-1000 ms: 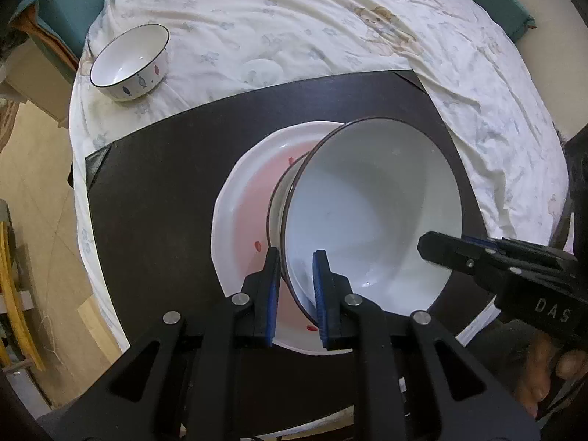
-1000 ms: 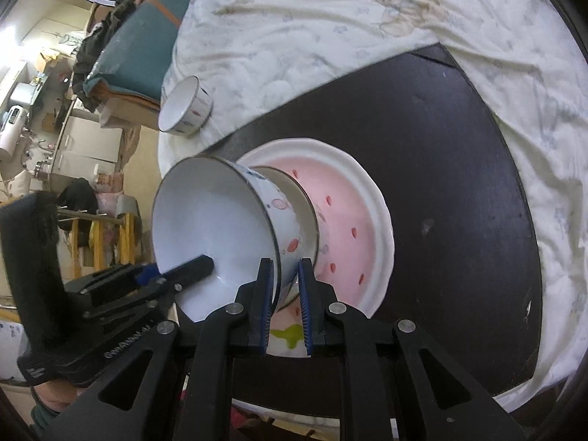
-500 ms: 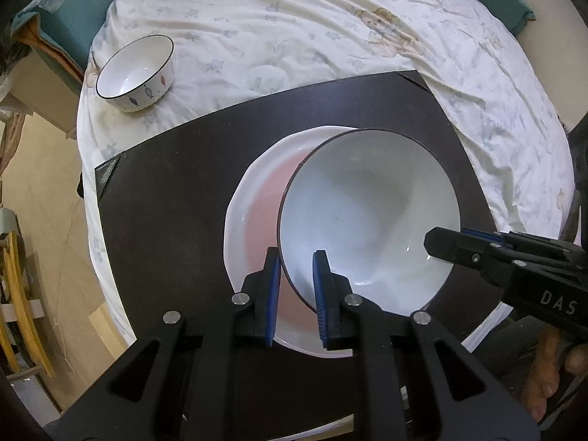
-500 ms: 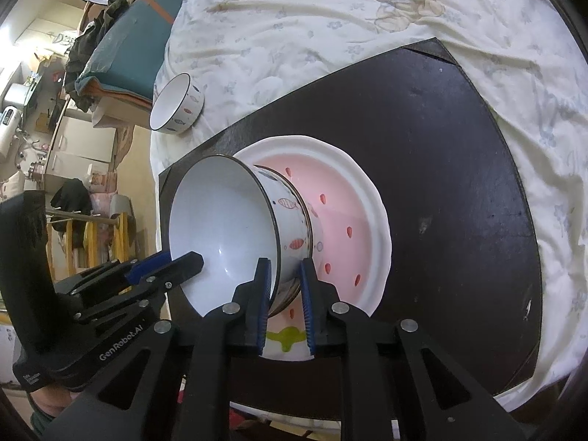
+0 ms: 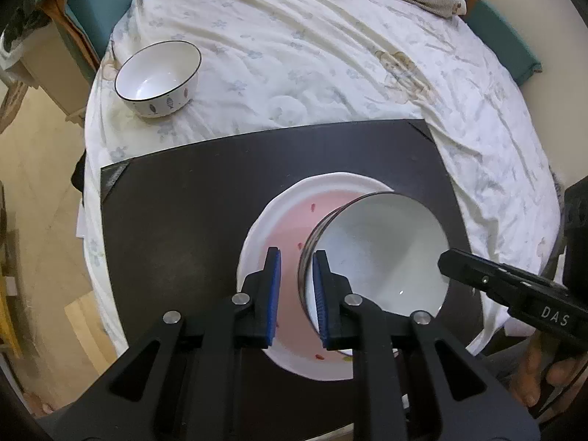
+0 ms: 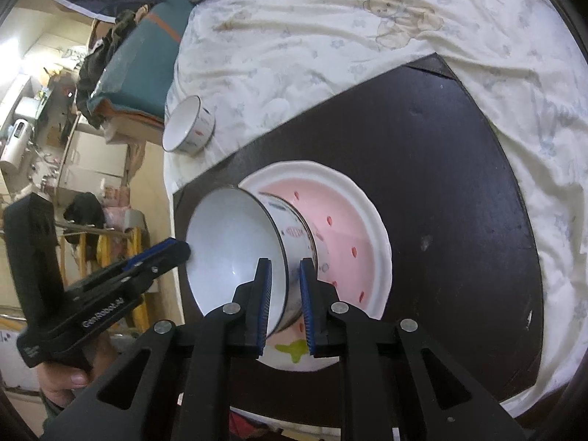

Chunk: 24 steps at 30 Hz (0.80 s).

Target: Organize plates and bowls

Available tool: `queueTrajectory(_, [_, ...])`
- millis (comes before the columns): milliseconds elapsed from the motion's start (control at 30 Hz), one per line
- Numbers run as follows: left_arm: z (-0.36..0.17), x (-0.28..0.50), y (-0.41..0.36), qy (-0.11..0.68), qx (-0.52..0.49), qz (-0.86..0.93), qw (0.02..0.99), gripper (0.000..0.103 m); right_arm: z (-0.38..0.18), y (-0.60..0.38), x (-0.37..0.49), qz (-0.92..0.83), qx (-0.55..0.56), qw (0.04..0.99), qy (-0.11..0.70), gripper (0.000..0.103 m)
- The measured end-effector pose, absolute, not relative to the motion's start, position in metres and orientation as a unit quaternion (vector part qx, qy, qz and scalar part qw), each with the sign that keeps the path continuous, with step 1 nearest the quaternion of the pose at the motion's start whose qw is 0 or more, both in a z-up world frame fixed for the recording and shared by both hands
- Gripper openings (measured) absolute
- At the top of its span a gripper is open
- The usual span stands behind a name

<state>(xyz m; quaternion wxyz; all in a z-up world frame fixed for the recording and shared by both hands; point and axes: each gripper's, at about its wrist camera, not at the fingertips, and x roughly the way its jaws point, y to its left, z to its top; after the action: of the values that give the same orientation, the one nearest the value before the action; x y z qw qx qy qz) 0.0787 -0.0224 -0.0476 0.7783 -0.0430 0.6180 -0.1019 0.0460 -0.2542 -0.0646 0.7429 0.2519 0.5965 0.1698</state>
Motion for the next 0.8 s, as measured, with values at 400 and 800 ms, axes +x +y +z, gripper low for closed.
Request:
queueTrajectory(400, [-0.051,0.084,-0.024,0.619,-0.055,-0.105,0.776,0.010,-0.069,-0.259,0.058,0.162,0.273,0.740,0.593,0.017])
queueTrajectory(800, [-0.047,0.085,-0.026,0.613,-0.051,-0.108,0.781,0.010,-0.076,-0.258,0.061,0.153,0.272,0.741,0.595,0.017])
